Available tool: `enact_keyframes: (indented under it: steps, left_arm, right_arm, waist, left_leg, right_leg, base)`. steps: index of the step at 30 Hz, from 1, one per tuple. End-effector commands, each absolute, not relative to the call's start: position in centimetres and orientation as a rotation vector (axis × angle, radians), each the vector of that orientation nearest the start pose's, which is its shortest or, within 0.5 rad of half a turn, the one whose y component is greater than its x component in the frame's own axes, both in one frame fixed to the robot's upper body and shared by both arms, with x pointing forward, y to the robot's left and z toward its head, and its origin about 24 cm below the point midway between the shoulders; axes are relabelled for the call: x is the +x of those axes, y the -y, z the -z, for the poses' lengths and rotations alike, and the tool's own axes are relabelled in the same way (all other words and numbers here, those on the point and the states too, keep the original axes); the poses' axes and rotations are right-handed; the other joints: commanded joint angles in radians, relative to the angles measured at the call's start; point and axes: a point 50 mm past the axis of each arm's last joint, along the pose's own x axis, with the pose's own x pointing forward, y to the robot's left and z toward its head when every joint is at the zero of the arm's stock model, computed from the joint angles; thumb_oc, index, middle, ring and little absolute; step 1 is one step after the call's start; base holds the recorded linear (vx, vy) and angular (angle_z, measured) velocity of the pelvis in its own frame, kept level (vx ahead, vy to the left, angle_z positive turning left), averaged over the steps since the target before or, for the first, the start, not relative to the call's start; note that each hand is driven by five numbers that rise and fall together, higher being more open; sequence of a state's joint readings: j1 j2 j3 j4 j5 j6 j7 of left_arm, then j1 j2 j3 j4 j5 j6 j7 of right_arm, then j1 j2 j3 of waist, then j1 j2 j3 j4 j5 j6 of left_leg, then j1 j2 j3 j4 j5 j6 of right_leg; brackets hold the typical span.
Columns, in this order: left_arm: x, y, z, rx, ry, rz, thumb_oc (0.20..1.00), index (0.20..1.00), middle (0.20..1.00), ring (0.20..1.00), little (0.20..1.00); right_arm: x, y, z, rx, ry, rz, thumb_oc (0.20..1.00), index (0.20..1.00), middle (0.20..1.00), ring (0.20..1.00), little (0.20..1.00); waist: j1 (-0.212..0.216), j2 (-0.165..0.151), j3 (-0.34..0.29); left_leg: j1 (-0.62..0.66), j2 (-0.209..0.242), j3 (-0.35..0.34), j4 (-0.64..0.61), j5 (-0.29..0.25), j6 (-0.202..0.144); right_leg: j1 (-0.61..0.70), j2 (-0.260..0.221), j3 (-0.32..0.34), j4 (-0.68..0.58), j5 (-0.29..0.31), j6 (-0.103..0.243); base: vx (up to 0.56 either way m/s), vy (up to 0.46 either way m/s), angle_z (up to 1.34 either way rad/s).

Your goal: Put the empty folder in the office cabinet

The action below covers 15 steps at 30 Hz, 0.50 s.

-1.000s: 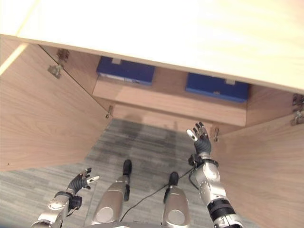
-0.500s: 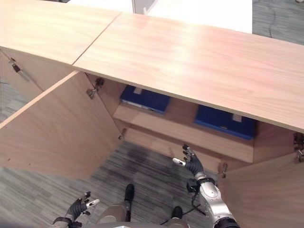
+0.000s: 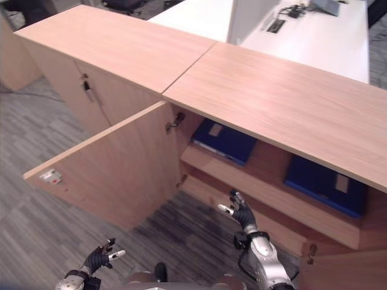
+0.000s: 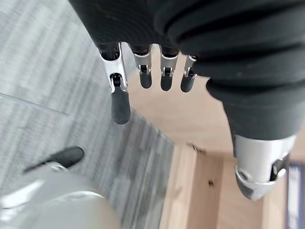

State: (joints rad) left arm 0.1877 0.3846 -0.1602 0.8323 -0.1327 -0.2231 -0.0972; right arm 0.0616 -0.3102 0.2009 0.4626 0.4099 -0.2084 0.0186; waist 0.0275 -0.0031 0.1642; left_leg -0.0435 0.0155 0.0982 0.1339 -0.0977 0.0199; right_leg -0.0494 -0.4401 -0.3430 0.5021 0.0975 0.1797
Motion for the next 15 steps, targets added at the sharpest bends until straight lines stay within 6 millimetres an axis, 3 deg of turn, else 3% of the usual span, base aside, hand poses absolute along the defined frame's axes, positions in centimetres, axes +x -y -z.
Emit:
enact_keyframes:
  steps: [1, 4, 5, 9, 15]
  left_arm:
    - [11.5, -26.7, 11.2, 0.273, -0.773, 0.004, 1.0, 1.0, 1.0, 1.0, 1.0]
    - [12.1, -26.3, 11.4, 0.254, -0.771, -0.011, 1.0, 1.0, 1.0, 1.0, 1.0]
    - [12.3, -26.2, 11.5, 0.251, -0.772, -0.016, 1.0, 1.0, 1.0, 1.0, 1.0]
    - [12.4, -25.6, 12.0, 0.26, -0.795, 0.003, 1.0, 1.0, 1.0, 1.0, 1.0]
    - [11.8, -25.6, 12.1, 0.234, -0.803, -0.022, 1.0, 1.0, 1.0, 1.0, 1.0]
  right_arm:
    - [22.7, 19.7, 3.1, 0.07, -0.223, -0.025, 1.0, 1.0, 1.0, 1.0, 1.0]
    - [23.2, 19.7, 2.7, 0.098, -0.201, -0.008, 1.0, 1.0, 1.0, 1.0, 1.0]
    - [23.5, 19.8, 2.5, 0.102, -0.192, -0.004, 1.0, 1.0, 1.0, 1.0, 1.0]
    - [23.5, 20.0, 2.9, 0.109, -0.203, 0.021, 1.0, 1.0, 1.0, 1.0, 1.0]
    - [23.2, 20.0, 3.6, 0.107, -0.242, 0.022, 1.0, 1.0, 1.0, 1.0, 1.0]
  waist:
    - [0.01, 0.02, 0.008]
    - [-0.014, 0.019, 0.007]
    - [-0.021, 0.011, 0.005]
    - [-0.01, -0.013, -0.004]
    - [0.013, -0.013, -0.025]
  left_leg:
    - [0.071, 0.036, -0.087, -0.068, 0.008, -0.049]
    - [0.084, 0.01, -0.176, -0.097, 0.02, -0.052]
    - [0.084, -0.004, -0.203, -0.105, 0.022, -0.051]
    - [0.08, -0.04, -0.26, -0.09, 0.015, -0.046]
    - [0.095, -0.032, -0.287, -0.1, 0.017, -0.055]
  right_leg:
    - [-0.049, 0.091, 0.113, -0.108, 0.016, 0.054]
    - [-0.074, 0.206, 0.236, -0.252, -0.072, 0.029]
    - [-0.077, 0.227, 0.257, -0.32, -0.067, 0.029]
    - [-0.037, 0.242, 0.256, -0.402, -0.064, 0.021]
    - [0.005, 0.254, 0.244, -0.383, -0.084, 0.014]
  base:
    - [0.11, 0.043, 0.85]
    - [0.15, 0.011, 0.95]
    - [0.12, -0.031, 1.11]
    - [0.05, -0.04, 0.97]
    - [0.02, -0.073, 0.33]
